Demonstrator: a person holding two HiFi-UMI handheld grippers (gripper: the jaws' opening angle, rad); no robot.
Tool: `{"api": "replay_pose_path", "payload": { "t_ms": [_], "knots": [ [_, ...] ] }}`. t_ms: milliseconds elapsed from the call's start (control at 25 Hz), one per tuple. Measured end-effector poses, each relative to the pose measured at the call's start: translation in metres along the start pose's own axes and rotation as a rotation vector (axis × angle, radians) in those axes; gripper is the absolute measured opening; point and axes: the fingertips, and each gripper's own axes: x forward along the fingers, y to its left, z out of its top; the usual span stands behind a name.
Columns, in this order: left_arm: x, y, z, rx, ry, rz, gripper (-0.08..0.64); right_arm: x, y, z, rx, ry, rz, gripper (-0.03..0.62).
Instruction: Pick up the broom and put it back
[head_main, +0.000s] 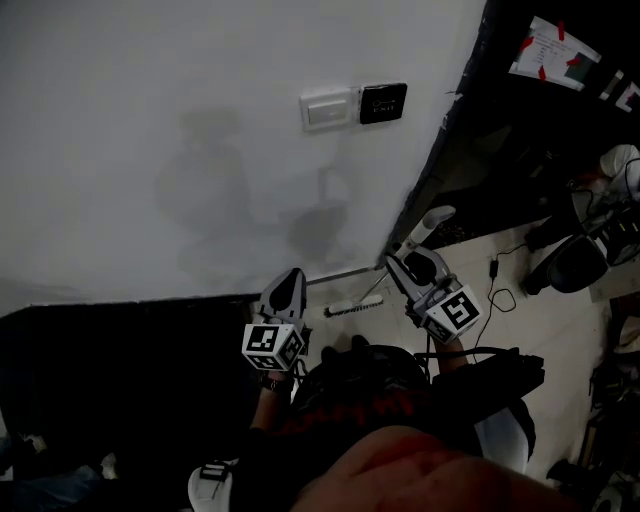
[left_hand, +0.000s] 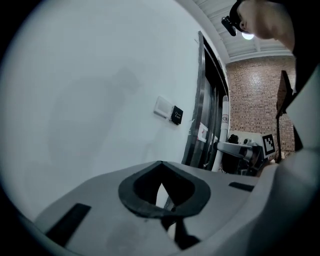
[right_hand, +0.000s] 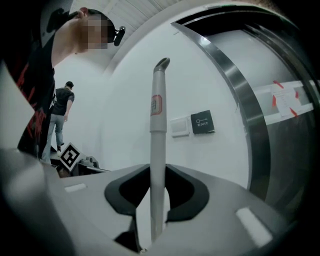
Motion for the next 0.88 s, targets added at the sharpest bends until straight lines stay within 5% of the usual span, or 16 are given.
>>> {"api": "replay_pose_path", "payload": {
  "t_ms": [320,440,880],
  "knots": [
    [0.001,-0.003,-0.006,0.005,0.024,0.039,0.006,0.000,0.004,-0.003,0.017,0.029,0.060,0.086],
    [-0.001,-0.001,-0.010,0.021,0.037,0.065,0.005,0.005,0.001,-0.037,0.011,0.112,0.081,0.086],
    [-0.051,0.015,-0.012,0.042,0.055,0.295,0.006,0.015,-0.038,-0.385,0.089,0.631,0.014,0.089]
  ]
}}
